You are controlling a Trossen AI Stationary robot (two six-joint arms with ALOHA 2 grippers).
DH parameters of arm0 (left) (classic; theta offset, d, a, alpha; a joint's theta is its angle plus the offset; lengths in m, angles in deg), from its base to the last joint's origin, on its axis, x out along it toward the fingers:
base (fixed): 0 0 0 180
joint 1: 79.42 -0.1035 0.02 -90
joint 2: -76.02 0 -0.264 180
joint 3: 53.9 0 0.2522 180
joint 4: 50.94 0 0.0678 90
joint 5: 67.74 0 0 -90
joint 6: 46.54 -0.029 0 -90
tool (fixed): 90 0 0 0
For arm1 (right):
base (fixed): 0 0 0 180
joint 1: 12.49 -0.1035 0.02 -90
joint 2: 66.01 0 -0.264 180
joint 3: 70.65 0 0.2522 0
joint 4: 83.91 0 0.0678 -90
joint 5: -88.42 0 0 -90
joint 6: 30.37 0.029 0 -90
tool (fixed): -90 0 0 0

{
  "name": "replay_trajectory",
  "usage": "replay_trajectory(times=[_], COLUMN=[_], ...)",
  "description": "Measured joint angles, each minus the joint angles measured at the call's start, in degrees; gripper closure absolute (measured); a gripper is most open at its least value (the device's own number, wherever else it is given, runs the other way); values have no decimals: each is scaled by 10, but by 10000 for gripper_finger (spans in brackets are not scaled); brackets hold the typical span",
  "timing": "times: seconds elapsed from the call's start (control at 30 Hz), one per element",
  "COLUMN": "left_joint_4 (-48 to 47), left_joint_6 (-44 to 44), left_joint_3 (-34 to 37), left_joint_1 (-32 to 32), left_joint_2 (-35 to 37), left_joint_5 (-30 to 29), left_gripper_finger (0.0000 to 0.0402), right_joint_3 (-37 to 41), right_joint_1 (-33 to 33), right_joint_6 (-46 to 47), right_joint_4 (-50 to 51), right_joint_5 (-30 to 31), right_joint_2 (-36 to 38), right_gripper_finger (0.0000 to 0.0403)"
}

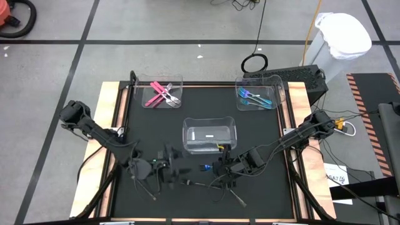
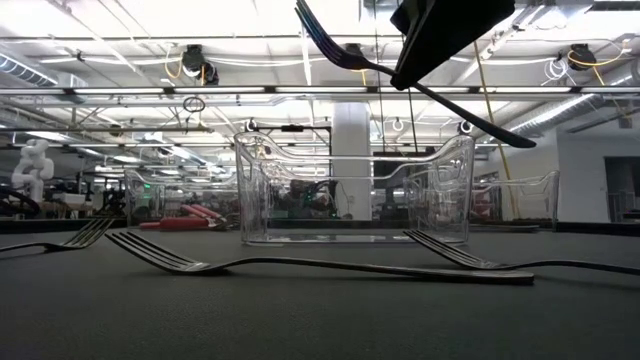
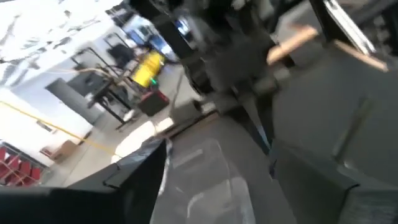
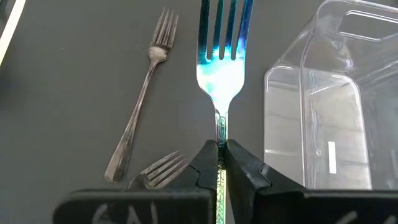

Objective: Sort silverware by color (type)
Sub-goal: Put the blue fork into the right transparent bin

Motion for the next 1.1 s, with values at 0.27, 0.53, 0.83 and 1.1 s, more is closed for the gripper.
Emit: replay_trajectory(times=[0.27,0.53,0.83,1.1], left_joint_4=[-61,-46,-60,-68], left_joint_6=[-28,-113,-109,-94], left_joint_3=[-2,-2,-2,-2], left_joint_1=[8,5,5,-8], left_joint_2=[0,0,0,-4], left_joint_5=[23,-2,66,128], left_gripper_finger=[100,100,100,100], right_joint_3=[0,0,0,0], right_joint_1=[0,0,0,0], right_joint_6=[0,0,0,0], right_joint_4=[0,0,0,0], right_joint_5=[0,0,0,-1], right_joint_2=[0,0,0,0], right_gripper_finger=[395,395,395,395])
